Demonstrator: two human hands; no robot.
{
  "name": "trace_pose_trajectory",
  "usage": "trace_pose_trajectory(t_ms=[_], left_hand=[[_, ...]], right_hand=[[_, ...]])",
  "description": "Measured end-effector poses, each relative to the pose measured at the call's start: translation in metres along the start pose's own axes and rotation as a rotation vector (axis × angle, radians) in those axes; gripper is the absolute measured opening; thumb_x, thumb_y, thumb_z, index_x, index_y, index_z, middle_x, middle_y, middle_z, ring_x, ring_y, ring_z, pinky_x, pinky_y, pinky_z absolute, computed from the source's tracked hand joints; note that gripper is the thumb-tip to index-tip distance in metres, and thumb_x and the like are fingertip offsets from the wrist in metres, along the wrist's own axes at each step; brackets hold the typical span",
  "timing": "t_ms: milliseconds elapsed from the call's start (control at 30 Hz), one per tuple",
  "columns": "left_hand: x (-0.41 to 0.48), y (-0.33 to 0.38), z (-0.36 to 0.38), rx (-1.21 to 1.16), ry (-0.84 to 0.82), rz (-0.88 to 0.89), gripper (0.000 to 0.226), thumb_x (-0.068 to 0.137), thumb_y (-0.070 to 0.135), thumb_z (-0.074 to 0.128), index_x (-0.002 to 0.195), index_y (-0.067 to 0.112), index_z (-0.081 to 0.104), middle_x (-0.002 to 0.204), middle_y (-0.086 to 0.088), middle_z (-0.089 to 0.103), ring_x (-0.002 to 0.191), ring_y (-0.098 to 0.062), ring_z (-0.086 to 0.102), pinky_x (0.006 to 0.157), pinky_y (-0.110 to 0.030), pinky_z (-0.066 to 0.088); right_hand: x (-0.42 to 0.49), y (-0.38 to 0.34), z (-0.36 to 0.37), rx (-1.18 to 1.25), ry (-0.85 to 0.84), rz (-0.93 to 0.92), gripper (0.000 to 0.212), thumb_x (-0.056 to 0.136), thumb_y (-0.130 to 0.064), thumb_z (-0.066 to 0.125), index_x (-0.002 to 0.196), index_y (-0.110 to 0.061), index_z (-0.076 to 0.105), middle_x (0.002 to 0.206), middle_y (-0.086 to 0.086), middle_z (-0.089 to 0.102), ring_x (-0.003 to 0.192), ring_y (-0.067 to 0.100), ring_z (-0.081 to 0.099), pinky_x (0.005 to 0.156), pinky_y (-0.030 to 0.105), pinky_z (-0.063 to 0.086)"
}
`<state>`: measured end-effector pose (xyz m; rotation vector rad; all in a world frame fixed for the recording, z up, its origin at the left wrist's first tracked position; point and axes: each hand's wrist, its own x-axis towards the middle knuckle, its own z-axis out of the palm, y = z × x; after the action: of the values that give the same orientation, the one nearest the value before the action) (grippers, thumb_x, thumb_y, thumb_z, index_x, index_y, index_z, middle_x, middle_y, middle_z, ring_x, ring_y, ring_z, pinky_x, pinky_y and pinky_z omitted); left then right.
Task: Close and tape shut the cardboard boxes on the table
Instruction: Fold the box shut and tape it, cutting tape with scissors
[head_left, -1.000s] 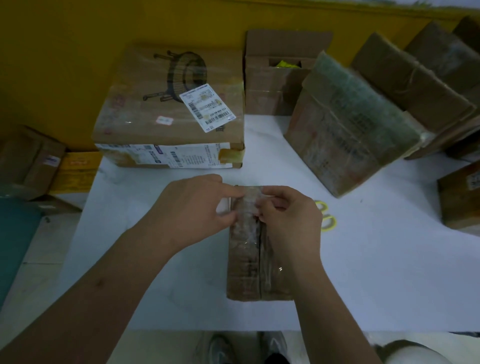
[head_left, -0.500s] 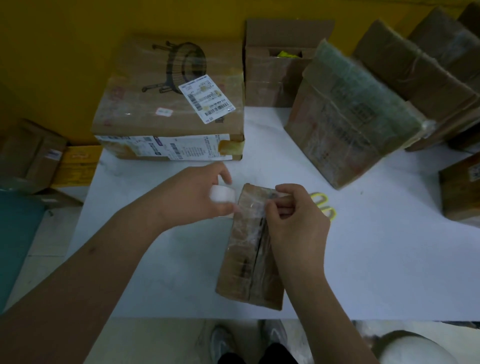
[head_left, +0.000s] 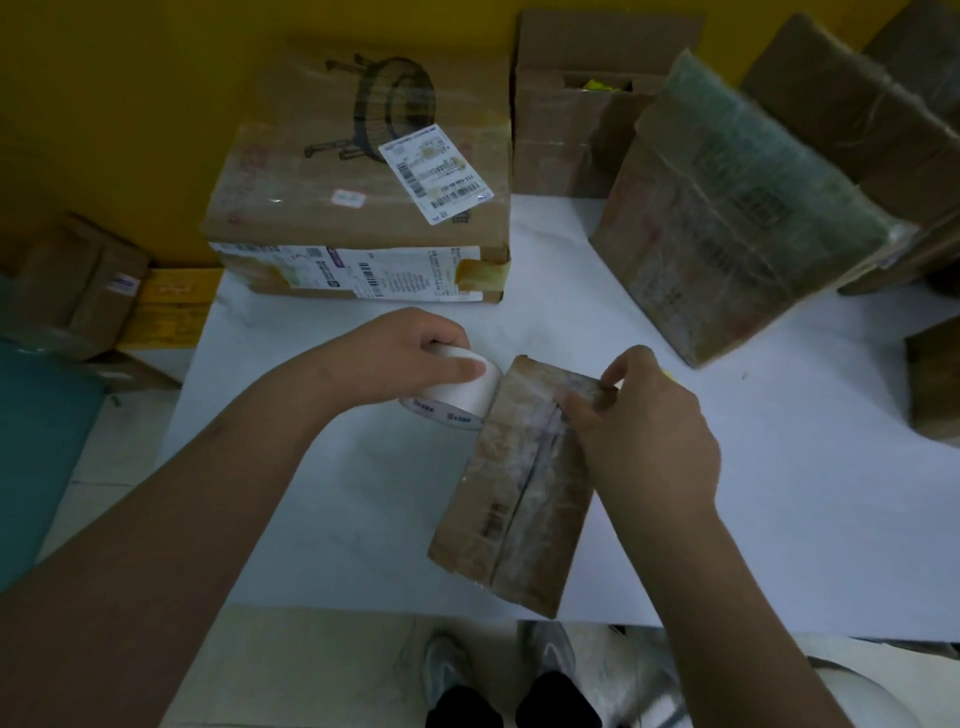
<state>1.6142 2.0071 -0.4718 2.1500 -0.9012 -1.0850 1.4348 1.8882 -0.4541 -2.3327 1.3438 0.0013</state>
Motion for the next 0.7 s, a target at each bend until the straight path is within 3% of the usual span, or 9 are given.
trace_pose_trajectory(t_ms=[67,133,233,333,400,500,600,700], left_hand=[[0.002,0.002,0.004,-0.001,0.004,0.025,0.026,0.089,0.042,0.067,0.083,0.017,0.069,0.072,0.004,0.060,0.061,-0.003,0.054,0.059,-0.018,0.041],[0.003,0.003,0.011,-0.039,0.043,0.040,0.019,0.090,0.037,0.067,0.087,0.019,0.070,0.083,0.003,0.064,0.068,-0.002,0.058,0.062,-0.018,0.045],[0.002,-0.005,0.021,-0.198,0.110,0.064,0.011,0.090,0.031,0.068,0.092,0.021,0.070,0.095,0.004,0.066,0.083,-0.008,0.062,0.068,-0.022,0.049],[-0.003,-0.024,0.040,-0.486,0.286,0.061,0.027,0.084,0.036,0.074,0.109,0.029,0.066,0.112,0.010,0.065,0.101,-0.008,0.063,0.077,-0.023,0.052],[-0.011,-0.034,0.057,-0.933,0.354,0.022,0.055,0.080,0.041,0.077,0.127,0.021,0.058,0.129,-0.003,0.060,0.112,-0.016,0.062,0.084,-0.028,0.054],[-0.030,-0.043,0.087,-1.593,0.176,0.025,0.086,0.075,0.044,0.080,0.141,0.001,0.045,0.139,-0.022,0.053,0.126,-0.031,0.055,0.095,-0.037,0.053],[-0.046,-0.037,0.116,-1.681,0.046,-0.056,0.089,0.065,0.044,0.087,0.140,0.010,0.052,0.135,-0.017,0.059,0.120,-0.031,0.060,0.092,-0.043,0.053],[-0.042,-0.031,0.132,-1.572,0.131,-0.098,0.054,0.092,0.028,0.064,0.144,0.027,0.045,0.135,-0.018,0.059,0.123,-0.037,0.057,0.101,-0.055,0.045]], right_hand=[[0.001,0.003,0.001,-0.080,0.069,-0.024,0.043,0.089,-0.044,0.066,0.121,-0.022,0.048,0.117,0.003,0.054,0.108,0.026,0.053,0.083,0.040,0.050],[-0.001,0.000,0.009,-0.013,0.019,-0.002,0.062,0.092,-0.048,0.060,0.142,-0.022,0.036,0.144,0.008,0.034,0.128,0.034,0.038,0.096,0.047,0.043],[-0.012,-0.010,0.033,0.176,-0.137,0.056,0.084,0.089,-0.065,0.051,0.154,-0.024,0.017,0.160,0.006,0.006,0.142,0.039,0.021,0.106,0.049,0.036],[-0.017,-0.012,0.048,0.141,-0.018,0.019,0.091,0.078,-0.080,0.048,0.148,-0.026,0.026,0.157,0.004,0.011,0.139,0.033,0.022,0.102,0.043,0.040],[-0.014,-0.010,0.048,0.149,0.022,0.009,0.087,0.074,-0.084,0.048,0.139,-0.027,0.035,0.150,0.003,0.021,0.135,0.029,0.029,0.098,0.041,0.042],[-0.008,-0.004,0.046,0.189,0.032,0.002,0.078,0.073,-0.083,0.052,0.128,-0.029,0.041,0.137,0.003,0.033,0.123,0.028,0.039,0.090,0.040,0.044],[-0.004,0.000,0.044,0.258,0.019,0.040,0.066,0.073,-0.078,0.057,0.119,-0.032,0.043,0.128,0.000,0.038,0.113,0.027,0.049,0.083,0.038,0.045],[-0.002,0.003,0.043,0.297,0.010,0.066,0.061,0.072,-0.072,0.061,0.115,-0.034,0.045,0.124,-0.004,0.039,0.109,0.023,0.052,0.078,0.035,0.043]])
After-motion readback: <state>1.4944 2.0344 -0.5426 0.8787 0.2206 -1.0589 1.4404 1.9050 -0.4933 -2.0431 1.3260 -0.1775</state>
